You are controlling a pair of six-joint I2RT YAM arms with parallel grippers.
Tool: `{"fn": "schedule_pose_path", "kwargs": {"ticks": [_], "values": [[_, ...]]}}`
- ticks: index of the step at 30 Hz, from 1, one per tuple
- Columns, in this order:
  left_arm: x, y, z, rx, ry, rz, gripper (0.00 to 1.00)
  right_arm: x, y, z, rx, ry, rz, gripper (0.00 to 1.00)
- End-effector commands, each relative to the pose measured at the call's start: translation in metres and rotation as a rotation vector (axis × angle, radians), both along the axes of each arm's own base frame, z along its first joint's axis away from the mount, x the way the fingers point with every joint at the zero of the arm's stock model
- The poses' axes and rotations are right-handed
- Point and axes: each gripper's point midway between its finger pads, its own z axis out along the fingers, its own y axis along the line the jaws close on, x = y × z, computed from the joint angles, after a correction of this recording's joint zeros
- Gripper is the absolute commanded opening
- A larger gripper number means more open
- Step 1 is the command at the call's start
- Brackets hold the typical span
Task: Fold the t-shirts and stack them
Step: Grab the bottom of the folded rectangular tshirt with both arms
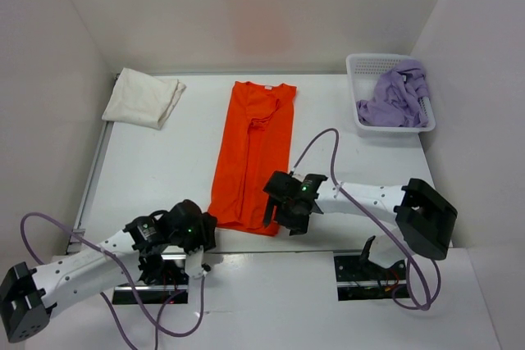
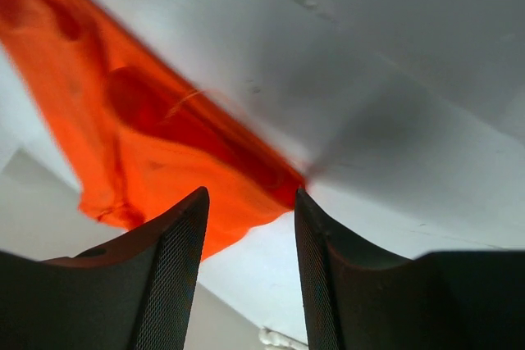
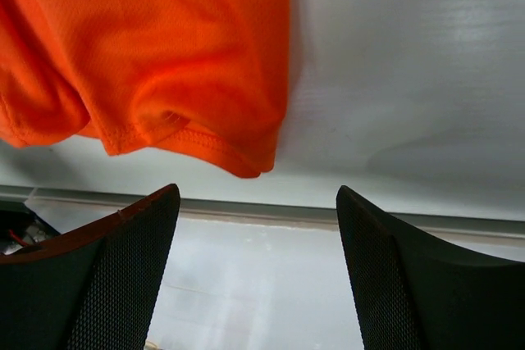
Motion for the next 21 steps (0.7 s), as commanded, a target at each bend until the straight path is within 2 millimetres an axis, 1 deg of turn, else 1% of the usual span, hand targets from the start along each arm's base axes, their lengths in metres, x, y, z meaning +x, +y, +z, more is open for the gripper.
{"fn": "schedule_pose_path", "kwargs": {"ticks": [1, 2, 3, 4, 6, 7, 8, 9, 10, 12, 13, 14, 16, 18, 19, 20, 21], "values": [[0.005, 0.006, -0.011, 0.083, 0.026, 0.036, 0.54, 0.013, 0.005, -0.005, -0.002, -0.025, 0.001, 0.82], [0.006, 0.010, -0.016, 0.112, 0.034, 0.042, 0.54, 0.015, 0.003, -0.009, -0.015, -0.021, 0.005, 0.82], [0.010, 0.004, -0.008, 0.109, 0.025, 0.035, 0.54, 0.016, 0.006, -0.008, -0.015, -0.024, 0.015, 0.82], [0.010, 0.004, -0.012, 0.132, 0.044, 0.034, 0.54, 0.018, 0.007, -0.011, -0.023, -0.020, 0.015, 0.82], [0.012, 0.002, -0.012, 0.149, 0.051, 0.024, 0.55, 0.019, 0.009, -0.013, -0.023, -0.022, 0.024, 0.82], [0.015, 0.002, -0.012, 0.169, 0.050, 0.031, 0.56, 0.019, 0.009, -0.013, -0.023, -0.022, 0.024, 0.82], [0.013, 0.005, -0.015, 0.185, 0.063, 0.031, 0.58, 0.020, 0.011, -0.012, -0.013, -0.029, 0.024, 0.82], [0.016, 0.005, -0.011, 0.181, 0.061, 0.042, 0.58, 0.018, 0.011, -0.015, -0.019, -0.015, 0.027, 0.82], [0.016, 0.005, -0.012, 0.188, 0.067, 0.041, 0.59, 0.020, 0.013, -0.014, -0.010, -0.021, 0.027, 0.82], [0.016, 0.005, -0.012, 0.193, 0.057, 0.023, 0.59, 0.016, 0.012, -0.022, -0.029, 0.000, 0.040, 0.80], [0.016, 0.005, -0.012, 0.193, 0.057, 0.023, 0.59, 0.019, 0.016, -0.022, -0.021, -0.008, 0.049, 0.77], [0.013, 0.001, -0.012, 0.178, 0.074, 0.010, 0.59, 0.017, 0.016, -0.025, -0.025, 0.009, 0.053, 0.73], [0.010, -0.004, -0.011, 0.161, 0.094, -0.004, 0.58, 0.018, 0.018, -0.024, -0.016, 0.003, 0.053, 0.69], [0.011, -0.009, -0.009, 0.153, 0.108, -0.002, 0.56, 0.021, 0.017, -0.024, -0.016, 0.003, 0.043, 0.63], [0.012, -0.012, -0.009, 0.142, 0.109, -0.007, 0.52, 0.021, 0.017, -0.024, -0.016, 0.003, 0.043, 0.59], [0.016, -0.011, -0.011, 0.158, 0.099, 0.003, 0.49, 0.021, 0.017, -0.024, -0.016, 0.003, 0.043, 0.57], [0.017, -0.008, -0.018, 0.185, 0.112, 0.019, 0.47, 0.021, 0.017, -0.024, -0.018, 0.001, 0.054, 0.57]]}}
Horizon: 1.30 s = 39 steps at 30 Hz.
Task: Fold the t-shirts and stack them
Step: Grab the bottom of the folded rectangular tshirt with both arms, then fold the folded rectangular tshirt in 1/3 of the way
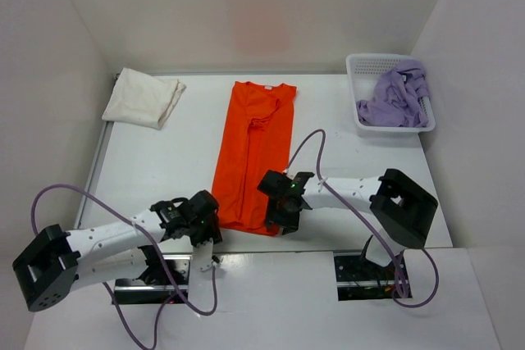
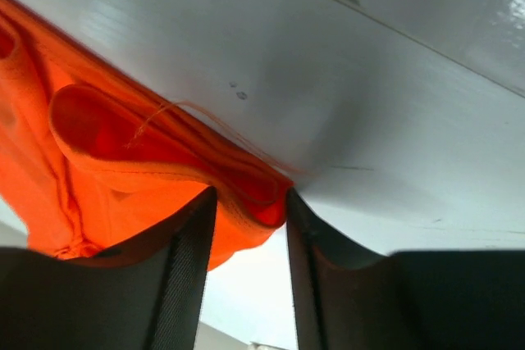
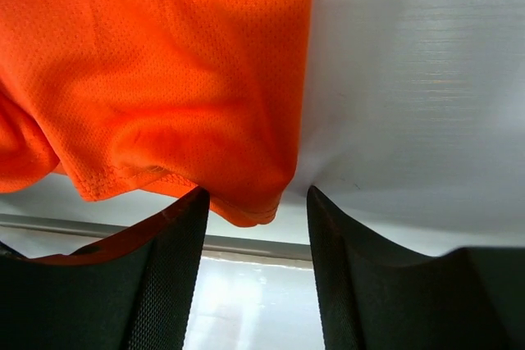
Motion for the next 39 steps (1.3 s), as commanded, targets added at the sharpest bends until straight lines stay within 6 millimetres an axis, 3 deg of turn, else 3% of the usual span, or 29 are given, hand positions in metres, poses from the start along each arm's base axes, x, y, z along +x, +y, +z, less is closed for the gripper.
{"fn": "schedule_pose_path", "kwargs": {"ticks": [1, 5, 9, 13, 14, 18, 23, 25, 30, 32, 36, 39], "values": [[0.006, -0.010, 0.002, -0.007, 0.019, 0.005, 0.45, 0.014, 0.010, 0.001, 0.028, -0.027, -0.006, 0.56], [0.012, -0.031, 0.014, -0.068, 0.061, 0.036, 0.41, 0.017, 0.010, 0.001, 0.026, -0.028, -0.006, 0.56], [0.013, -0.029, 0.010, -0.043, 0.074, 0.051, 0.30, 0.021, 0.012, 0.005, 0.024, -0.044, -0.001, 0.51], [0.005, -0.035, 0.015, -0.090, 0.122, 0.064, 0.20, 0.020, 0.008, -0.005, 0.009, -0.021, -0.007, 0.32], [0.006, -0.038, 0.017, -0.101, 0.135, 0.080, 0.18, 0.020, 0.008, -0.005, 0.007, -0.023, 0.002, 0.22], [0.009, -0.059, 0.035, -0.201, 0.188, 0.145, 0.10, 0.022, 0.006, 0.000, 0.013, -0.027, -0.007, 0.00], [0.015, -0.066, 0.055, -0.286, 0.287, 0.280, 0.08, 0.026, -0.004, 0.019, 0.025, -0.056, -0.011, 0.00], [0.029, -0.064, 0.064, -0.312, 0.283, 0.325, 0.07, 0.033, -0.001, 0.031, 0.039, -0.073, -0.001, 0.00], [0.065, -0.052, 0.076, -0.357, 0.323, 0.502, 0.07, 0.068, -0.013, 0.052, 0.067, -0.140, -0.040, 0.00], [0.091, -0.048, 0.090, -0.409, 0.295, 0.573, 0.05, 0.083, -0.015, 0.063, 0.091, -0.164, -0.051, 0.00], [0.123, -0.051, 0.102, -0.466, 0.278, 0.633, 0.05, 0.131, -0.030, 0.079, 0.096, -0.240, -0.071, 0.00], [0.148, -0.055, 0.108, -0.510, 0.258, 0.674, 0.05, 0.167, -0.031, 0.088, 0.107, -0.284, -0.078, 0.00]]}}
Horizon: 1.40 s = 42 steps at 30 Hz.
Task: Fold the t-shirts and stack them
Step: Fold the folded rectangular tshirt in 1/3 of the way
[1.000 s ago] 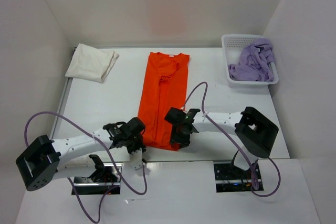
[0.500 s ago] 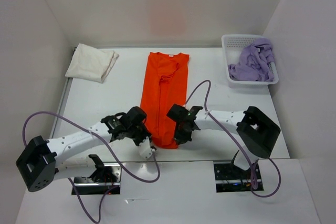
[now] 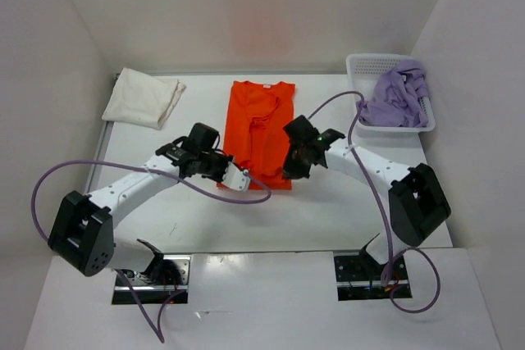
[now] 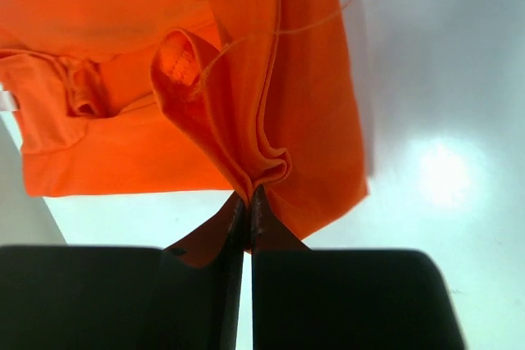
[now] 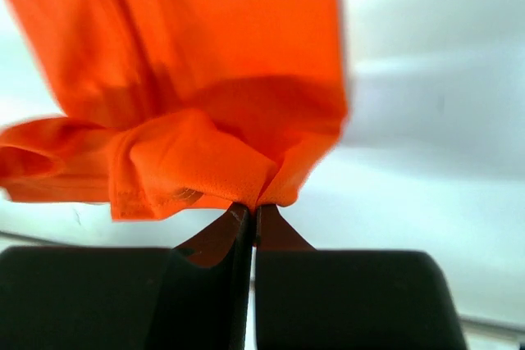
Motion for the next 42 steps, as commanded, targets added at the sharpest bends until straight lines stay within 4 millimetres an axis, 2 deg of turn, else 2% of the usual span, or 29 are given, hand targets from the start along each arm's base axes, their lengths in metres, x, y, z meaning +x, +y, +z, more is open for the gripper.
{"fn": "schedule_pose_path", "kwargs": {"ticks": [1, 2, 3, 5, 7, 8, 9, 11, 12, 15, 19, 23, 24, 25, 27, 28, 29, 30, 31, 33, 34, 35, 36, 37, 38, 39, 41, 42], "values": [[0.036, -0.016, 0.028, -0.116, -0.052, 0.059, 0.05, 0.048, -0.005, 0.018, -0.008, -0.091, 0.034, 0.00], [0.044, -0.018, 0.031, -0.121, -0.070, 0.072, 0.05, 0.062, -0.005, 0.024, -0.003, -0.111, 0.027, 0.00], [0.057, -0.018, 0.030, -0.133, -0.083, 0.093, 0.05, 0.070, -0.004, 0.014, -0.007, -0.095, 0.030, 0.00], [0.075, -0.020, 0.033, -0.138, -0.110, 0.110, 0.05, 0.090, -0.006, 0.009, 0.006, -0.091, 0.036, 0.00], [0.088, -0.020, 0.035, -0.141, -0.133, 0.126, 0.05, 0.103, -0.005, 0.006, 0.015, -0.094, 0.053, 0.00], [0.096, -0.023, 0.033, -0.143, -0.137, 0.126, 0.05, 0.116, -0.005, 0.012, 0.027, -0.112, 0.048, 0.00], [0.108, -0.022, 0.038, -0.154, -0.174, 0.141, 0.05, 0.117, -0.005, 0.001, 0.013, -0.081, 0.048, 0.00], [0.118, -0.027, 0.031, -0.159, -0.169, 0.148, 0.05, 0.129, -0.016, -0.001, 0.005, -0.079, 0.023, 0.00], [0.129, -0.026, 0.039, -0.170, -0.191, 0.160, 0.05, 0.135, -0.019, 0.000, 0.006, -0.083, 0.012, 0.00], [0.137, -0.030, 0.028, -0.157, -0.184, 0.152, 0.05, 0.152, -0.030, 0.001, 0.010, -0.093, -0.007, 0.00], [0.149, -0.030, 0.016, -0.153, -0.197, 0.151, 0.05, 0.174, -0.024, -0.006, 0.011, -0.087, 0.027, 0.00], [0.153, -0.032, 0.003, -0.147, -0.186, 0.151, 0.07, 0.182, -0.025, -0.020, 0.002, -0.065, 0.043, 0.00], [0.157, -0.031, 0.006, -0.150, -0.209, 0.158, 0.07, 0.183, -0.028, -0.019, 0.009, -0.064, 0.046, 0.00], [0.155, -0.025, -0.006, -0.138, -0.190, 0.169, 0.08, 0.183, -0.028, -0.026, 0.005, -0.050, 0.046, 0.01], [0.158, -0.023, -0.006, -0.136, -0.209, 0.179, 0.11, 0.191, -0.034, -0.027, 0.021, -0.057, 0.038, 0.09], [0.159, -0.021, -0.007, -0.127, -0.214, 0.189, 0.14, 0.191, -0.031, -0.029, 0.034, -0.053, 0.059, 0.23], [0.163, -0.015, -0.007, -0.121, -0.229, 0.208, 0.28, 0.199, -0.031, -0.031, 0.047, -0.062, 0.055, 0.32], [0.162, -0.012, -0.014, -0.119, -0.215, 0.229, 0.36, 0.202, -0.029, -0.031, 0.051, -0.069, 0.074, 0.37], [0.165, -0.009, -0.013, -0.114, -0.225, 0.258, 0.46, 0.212, -0.026, -0.021, 0.054, -0.095, 0.084, 0.44], [0.175, -0.006, -0.005, -0.147, -0.248, 0.333, 0.73, 0.221, -0.029, -0.018, 0.027, -0.109, 0.083, 0.45], [0.181, 0.004, -0.002, -0.138, -0.266, 0.384, 0.89, 0.233, -0.037, -0.004, -0.005, -0.149, 0.065, 0.45], [0.184, 0.005, 0.007, -0.156, -0.287, 0.405, 0.93, 0.238, -0.041, 0.002, -0.025, -0.167, 0.052, 0.47], [0.186, 0.011, 0.007, -0.157, -0.283, 0.434, 0.96, 0.248, -0.043, 0.026, -0.038, -0.233, 0.044, 0.48], [0.193, 0.018, 0.027, -0.187, -0.327, 0.475, 1.00, 0.250, -0.052, 0.034, -0.083, -0.248, 0.018, 0.50], [0.195, 0.020, 0.034, -0.188, -0.349, 0.487, 1.00, 0.254, -0.056, 0.045, -0.100, -0.280, 0.011, 0.50], [0.199, 0.026, 0.045, -0.200, -0.368, 0.517, 1.00, 0.254, -0.059, 0.064, -0.106, -0.314, 0.000, 0.50], [0.202, 0.032, 0.061, -0.198, -0.389, 0.558, 1.00, 0.249, -0.066, 0.075, -0.136, -0.335, 0.006, 0.50], [0.202, 0.040, 0.073, -0.210, -0.392, 0.580, 1.00, 0.246, -0.070, 0.089, -0.141, -0.360, -0.003, 0.50]]}}
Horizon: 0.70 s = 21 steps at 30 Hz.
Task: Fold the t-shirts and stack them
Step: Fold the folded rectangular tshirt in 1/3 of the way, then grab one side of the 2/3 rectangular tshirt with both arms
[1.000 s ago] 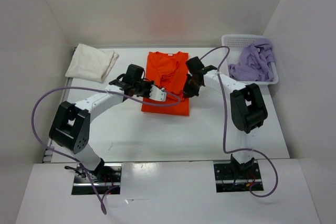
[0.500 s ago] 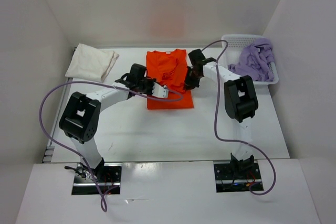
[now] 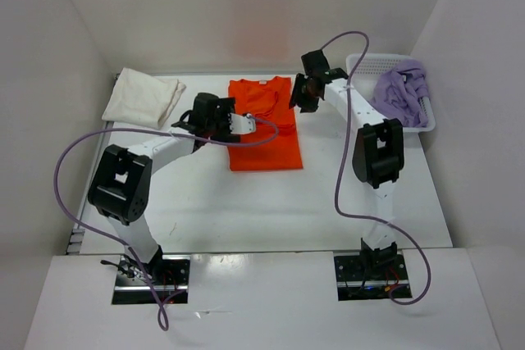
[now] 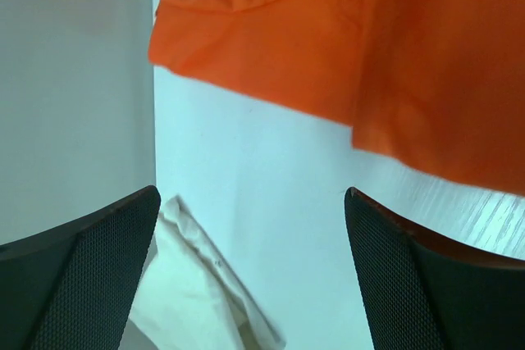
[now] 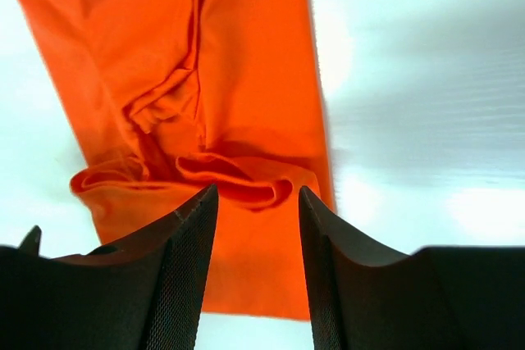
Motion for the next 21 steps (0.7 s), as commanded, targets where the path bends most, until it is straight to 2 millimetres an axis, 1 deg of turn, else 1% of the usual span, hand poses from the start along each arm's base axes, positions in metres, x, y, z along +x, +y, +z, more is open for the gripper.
{"fn": "schedule_pose_path", "kwargs": {"ticks": [1, 2, 3, 4, 5, 6, 7, 8, 9, 10, 11, 12, 13, 14, 15, 16, 17, 18, 19, 20, 21], "values": [[0.008, 0.013, 0.067, -0.088, -0.080, 0.099, 1.00, -0.011, -0.017, 0.060, -0.069, -0.107, -0.003, 0.50], [0.005, 0.020, 0.071, -0.094, -0.059, 0.111, 1.00, -0.023, -0.021, 0.046, -0.089, -0.068, 0.009, 0.50], [-0.003, 0.020, 0.079, -0.107, -0.043, 0.108, 1.00, -0.031, -0.016, 0.052, -0.085, -0.081, 0.022, 0.50], [-0.020, 0.029, 0.062, -0.098, 0.062, 0.127, 1.00, -0.035, -0.013, 0.047, -0.085, -0.080, 0.032, 0.50], [-0.031, 0.031, 0.055, -0.115, 0.126, 0.119, 1.00, -0.049, -0.006, 0.030, -0.079, -0.035, 0.062, 0.45], [-0.051, 0.032, 0.045, -0.117, 0.218, 0.118, 1.00, -0.053, -0.005, 0.028, -0.065, -0.032, 0.072, 0.38], [-0.064, 0.033, 0.033, -0.168, 0.305, 0.161, 1.00, -0.054, 0.002, 0.024, -0.054, -0.035, 0.088, 0.31], [-0.078, 0.023, 0.032, -0.228, 0.372, 0.137, 1.00, -0.058, 0.009, 0.020, -0.038, -0.027, 0.098, 0.15], [-0.095, 0.019, 0.023, -0.260, 0.465, 0.149, 0.98, -0.058, 0.009, 0.020, -0.038, -0.027, 0.098, 0.10], [-0.105, 0.012, 0.025, -0.311, 0.517, 0.151, 0.98, -0.058, 0.019, 0.005, -0.024, 0.002, 0.112, 0.06], [-0.118, 0.003, 0.032, -0.418, 0.599, 0.143, 0.97, -0.060, 0.032, 0.003, 0.005, 0.014, 0.146, 0.00], [-0.129, 0.002, 0.036, -0.453, 0.646, 0.134, 0.95, -0.057, 0.035, -0.004, 0.012, 0.028, 0.154, 0.00], [-0.138, -0.002, 0.038, -0.471, 0.665, 0.108, 0.95, -0.059, 0.044, -0.011, 0.006, 0.047, 0.172, 0.00], [-0.152, -0.002, 0.042, -0.479, 0.657, 0.078, 0.95, -0.054, 0.052, -0.026, -0.001, 0.066, 0.181, 0.00], [-0.152, -0.001, 0.046, -0.482, 0.606, 0.054, 0.95, -0.052, 0.053, -0.035, -0.006, 0.081, 0.181, 0.00], [-0.156, -0.001, 0.046, -0.465, 0.563, 0.038, 0.97, -0.046, 0.055, -0.038, -0.005, 0.078, 0.181, 0.00], [-0.164, -0.007, 0.053, -0.437, 0.498, -0.002, 0.97, -0.043, 0.057, -0.054, -0.014, 0.104, 0.180, 0.00], [-0.169, -0.005, 0.040, -0.381, 0.476, -0.019, 0.98, -0.039, 0.059, -0.058, -0.014, 0.104, 0.180, 0.00], [-0.166, -0.001, 0.038, -0.334, 0.446, 0.000, 0.98, -0.029, 0.065, -0.051, -0.001, 0.077, 0.193, 0.00], [-0.168, -0.003, 0.028, -0.298, 0.464, -0.006, 0.98, -0.021, 0.062, -0.061, -0.004, 0.085, 0.184, 0.00], [-0.170, -0.004, 0.025, -0.255, 0.475, -0.029, 0.98, -0.018, 0.060, -0.065, -0.025, 0.090, 0.185, 0.00]]}}
